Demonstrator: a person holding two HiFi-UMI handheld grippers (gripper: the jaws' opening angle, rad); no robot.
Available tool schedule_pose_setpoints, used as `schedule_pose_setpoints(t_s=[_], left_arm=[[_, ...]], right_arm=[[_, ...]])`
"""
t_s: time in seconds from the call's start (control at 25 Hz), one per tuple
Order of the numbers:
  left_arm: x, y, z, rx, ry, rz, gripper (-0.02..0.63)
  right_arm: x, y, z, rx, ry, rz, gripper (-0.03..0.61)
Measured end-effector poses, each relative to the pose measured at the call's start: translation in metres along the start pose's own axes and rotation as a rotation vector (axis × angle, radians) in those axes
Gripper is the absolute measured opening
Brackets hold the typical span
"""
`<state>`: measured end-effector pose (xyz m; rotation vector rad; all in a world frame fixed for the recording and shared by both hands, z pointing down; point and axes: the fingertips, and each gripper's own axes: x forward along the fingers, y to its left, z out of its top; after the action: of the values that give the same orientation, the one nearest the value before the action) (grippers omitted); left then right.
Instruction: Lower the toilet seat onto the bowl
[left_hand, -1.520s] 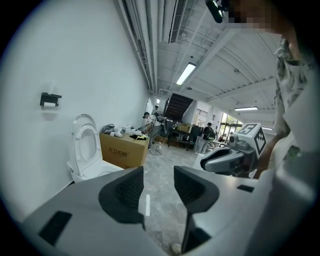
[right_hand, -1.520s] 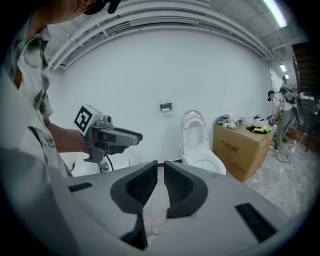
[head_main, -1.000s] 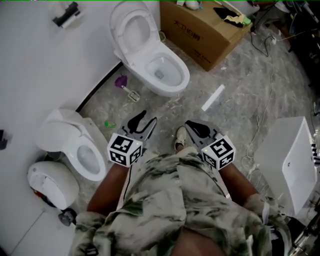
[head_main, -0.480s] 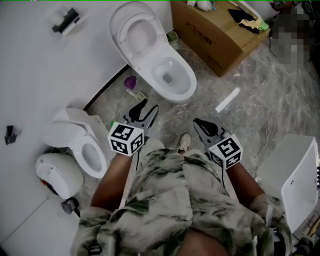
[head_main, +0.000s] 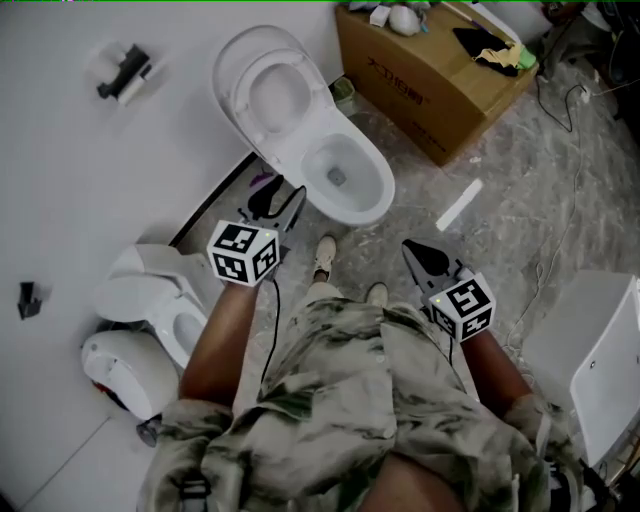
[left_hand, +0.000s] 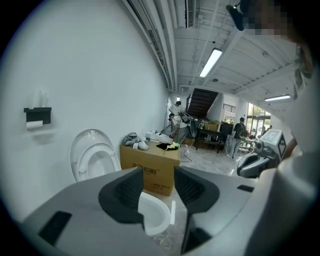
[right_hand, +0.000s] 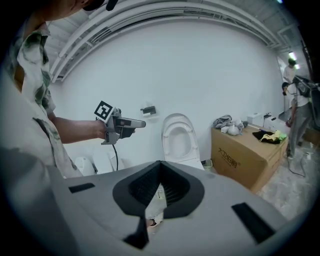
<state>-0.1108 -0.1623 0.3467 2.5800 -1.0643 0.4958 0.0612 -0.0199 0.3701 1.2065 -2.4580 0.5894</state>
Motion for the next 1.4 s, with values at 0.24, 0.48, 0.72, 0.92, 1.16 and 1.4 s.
schedule_pose_setpoints(t_s=[0.24,0.48,0.72,0.92,1.16,1.4], left_arm=[[0.045,0.077,0.036,0.060,0.004,-0.014,0.186],[0.089,0.159,0.070,0.105,0.013,-0.021,0.186],[0.124,0.233,0.087,0.146,0.043,-0.024,0.186],[0.155,0.289,0.091,0.168,0.074,-0.021,0.186],[0.200,0.342,0.089,0.203,0.127,-0.005,0.186],[0.239,0.380,0.079,0.197,0.183,0.028,0.186]], right_arm=[[0.034,-0.023,0.029,0.048,-0.004,-0.078,0.022],[0.082,-0.038,0.061,0.080,-0.001,-0.143,0.021],[0.127,-0.039,0.084,0.105,0.009,-0.184,0.021],[0.158,-0.041,0.099,0.134,0.000,-0.239,0.021],[0.178,-0.048,0.099,0.195,0.004,-0.304,0.023],[0.182,-0.059,0.097,0.226,0.016,-0.353,0.022]])
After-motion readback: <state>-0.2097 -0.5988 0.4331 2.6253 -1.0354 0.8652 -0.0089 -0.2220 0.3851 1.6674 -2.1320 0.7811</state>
